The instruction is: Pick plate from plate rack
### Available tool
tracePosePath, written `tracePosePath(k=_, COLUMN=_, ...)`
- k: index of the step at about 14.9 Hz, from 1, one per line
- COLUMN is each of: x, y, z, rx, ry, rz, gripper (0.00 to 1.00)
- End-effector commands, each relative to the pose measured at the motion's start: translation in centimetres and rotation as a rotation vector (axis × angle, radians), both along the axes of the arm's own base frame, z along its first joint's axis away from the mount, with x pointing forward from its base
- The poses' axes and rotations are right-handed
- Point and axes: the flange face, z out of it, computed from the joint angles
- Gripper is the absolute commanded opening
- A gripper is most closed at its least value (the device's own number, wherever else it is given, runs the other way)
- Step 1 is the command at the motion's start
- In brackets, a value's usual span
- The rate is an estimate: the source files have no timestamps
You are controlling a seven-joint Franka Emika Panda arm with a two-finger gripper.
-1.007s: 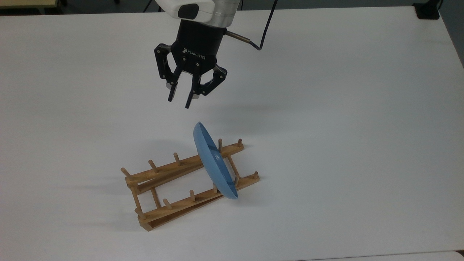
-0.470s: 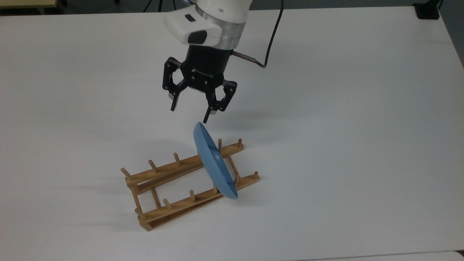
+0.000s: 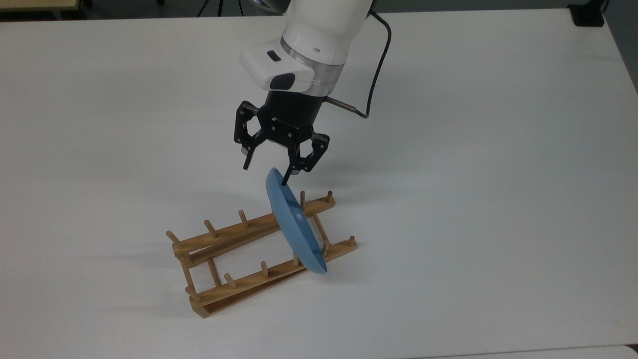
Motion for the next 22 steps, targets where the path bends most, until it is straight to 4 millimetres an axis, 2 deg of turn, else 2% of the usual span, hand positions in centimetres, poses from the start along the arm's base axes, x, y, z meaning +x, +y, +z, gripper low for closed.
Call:
tracePosePath(k=1, x=0.3, y=0.4, z=-0.6, rx=-0.016, ry=-0.027, rz=0.006, gripper=0.43)
tracePosePath(k=6, x=0.2, y=0.5, z=-0.4, rx=-0.020, ry=-0.030, rz=0.012, gripper=0.10)
tracePosePath(k=11, x=-0.2, y=0.5, z=1.4, rx=-0.014, ry=-0.055, rz=0.011, gripper=0.07)
tracePosePath(k=12, x=-0.2, y=0.6, z=1.5, rx=-0.015, ry=-0.055, rz=0.013, gripper=0.04)
tracePosePath(k=16, x=-0.9, y=0.1, z=3.8, rx=-0.010, ry=-0.075, rz=0.004, gripper=0.03)
tracePosePath(k=18, x=-1.6, y=-0.4, z=5.1, rx=-0.007, ry=-0.073, rz=0.008, gripper=0.03)
tracePosePath(k=22, x=-3.7, y=-3.6, z=7.0, rx=0.109, ry=0.105, rz=0.014, gripper=0.03)
